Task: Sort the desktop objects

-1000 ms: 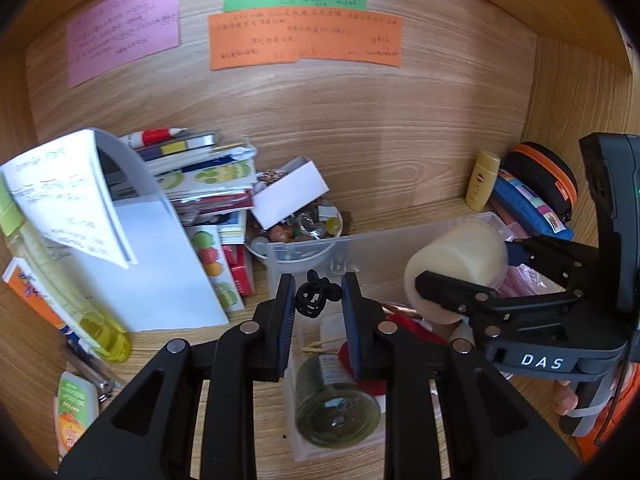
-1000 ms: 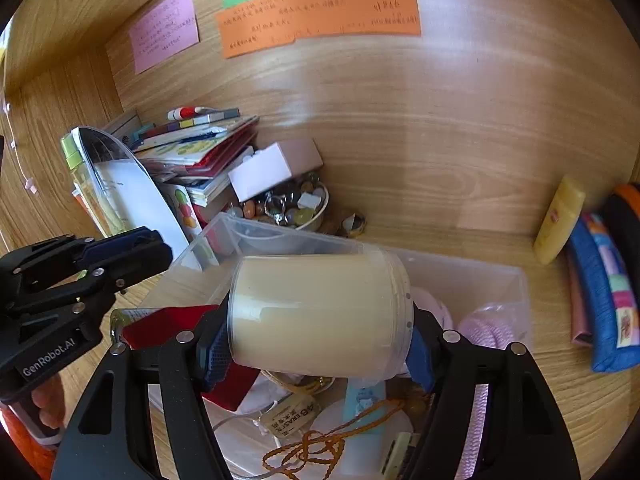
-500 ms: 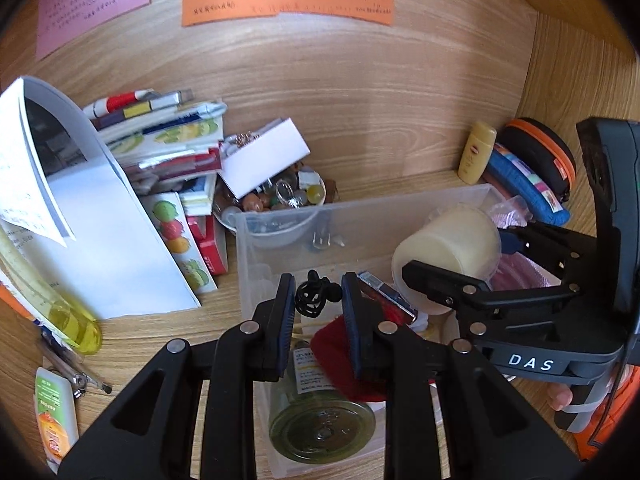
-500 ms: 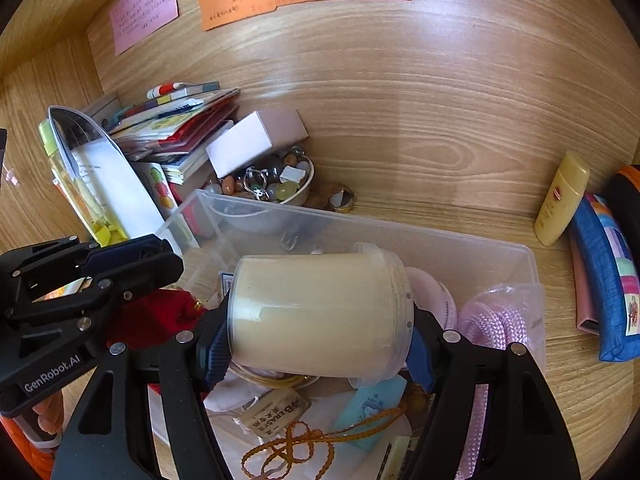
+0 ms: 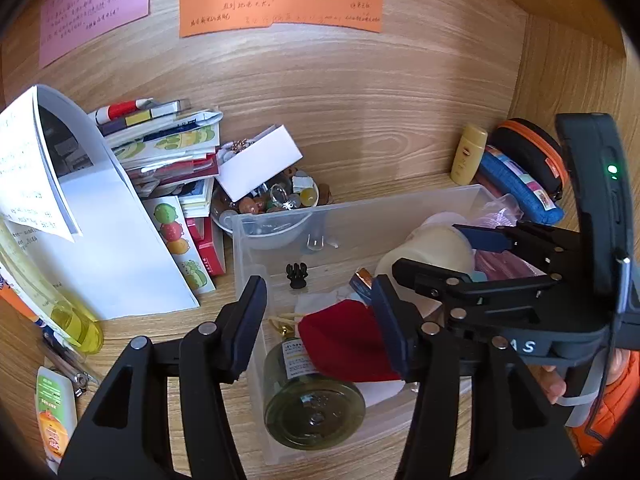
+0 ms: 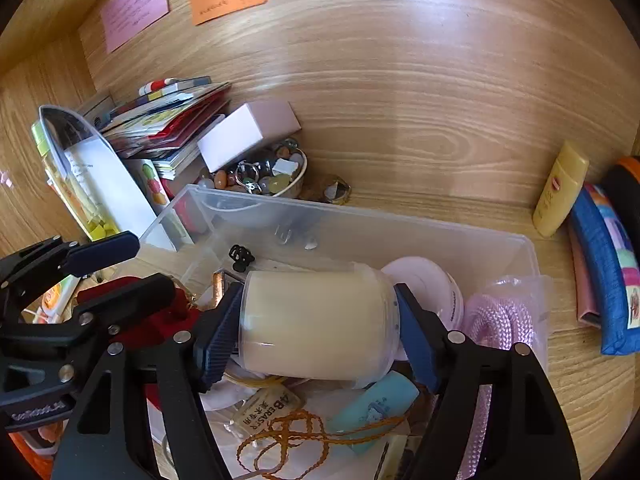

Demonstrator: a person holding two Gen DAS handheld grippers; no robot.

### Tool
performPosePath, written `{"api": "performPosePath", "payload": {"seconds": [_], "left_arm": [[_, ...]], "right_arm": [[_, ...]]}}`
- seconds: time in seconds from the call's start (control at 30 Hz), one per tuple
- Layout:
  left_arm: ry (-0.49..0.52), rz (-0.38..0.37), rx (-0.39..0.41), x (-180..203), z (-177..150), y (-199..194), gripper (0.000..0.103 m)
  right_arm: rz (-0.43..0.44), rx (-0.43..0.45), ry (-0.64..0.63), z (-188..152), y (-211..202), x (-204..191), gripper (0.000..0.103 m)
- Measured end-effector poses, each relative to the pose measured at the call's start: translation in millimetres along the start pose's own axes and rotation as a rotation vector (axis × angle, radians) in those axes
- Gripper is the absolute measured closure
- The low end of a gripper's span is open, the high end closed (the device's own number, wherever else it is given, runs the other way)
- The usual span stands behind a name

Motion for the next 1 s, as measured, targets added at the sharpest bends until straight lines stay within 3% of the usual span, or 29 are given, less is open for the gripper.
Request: {"api": "performPosePath", "payload": {"seconds": [0.23, 0.4, 0.47, 0.6, 0.67, 0.73, 0.8, 1.0], "left_arm": [[-0.016, 0.013, 0.011, -4, 1, -9, 0.036], [-0.08, 0.008, 0.031, -13, 1, -20, 0.034], [-0.107, 0.005, 0.035, -17, 0, -24, 0.034], [-0.169, -0.026, 0.026, -21, -4, -30, 0.034], [-0.172, -0.014, 0.034, -22, -3, -36, 0.033], [-0.169, 0.013, 0.04, -22, -4, -44, 0.019], [-0.174, 0.035, 0.063, -22, -3, -54, 0.012], [-0.147, 0.107, 0.094, -11, -4, -76, 0.009]], "right_arm": [[-0.019, 0.002, 0.0, 0, -2, 2, 0.03], [0.005, 0.022, -0.04, 3, -19, -3, 0.027], [-0.009, 0.052, -0.056, 6, -28, -3, 0.021], [-0.035, 0.096, -0.088, 9, -48, -3, 0.021], [-0.035, 0.118, -0.087, 10, -58, -2, 0.021], [-0.025, 0.127, -0.088, 9, -69, -1, 0.018], [-0.032, 0.142, -0.094, 6, -79, 1, 0.016], [-0.039, 0.166, -0.104, -9, -100, 4, 0.015]]}}
Point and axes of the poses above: each gripper's, at about its wrist camera, not at the fingertips, and y roughly the way its jaws point, x to its right, z to its top, the point moved 9 cm from there along y, roughly the way its jaws point, and after that the axes turned 15 degrees about y, right-handed, at the moved point
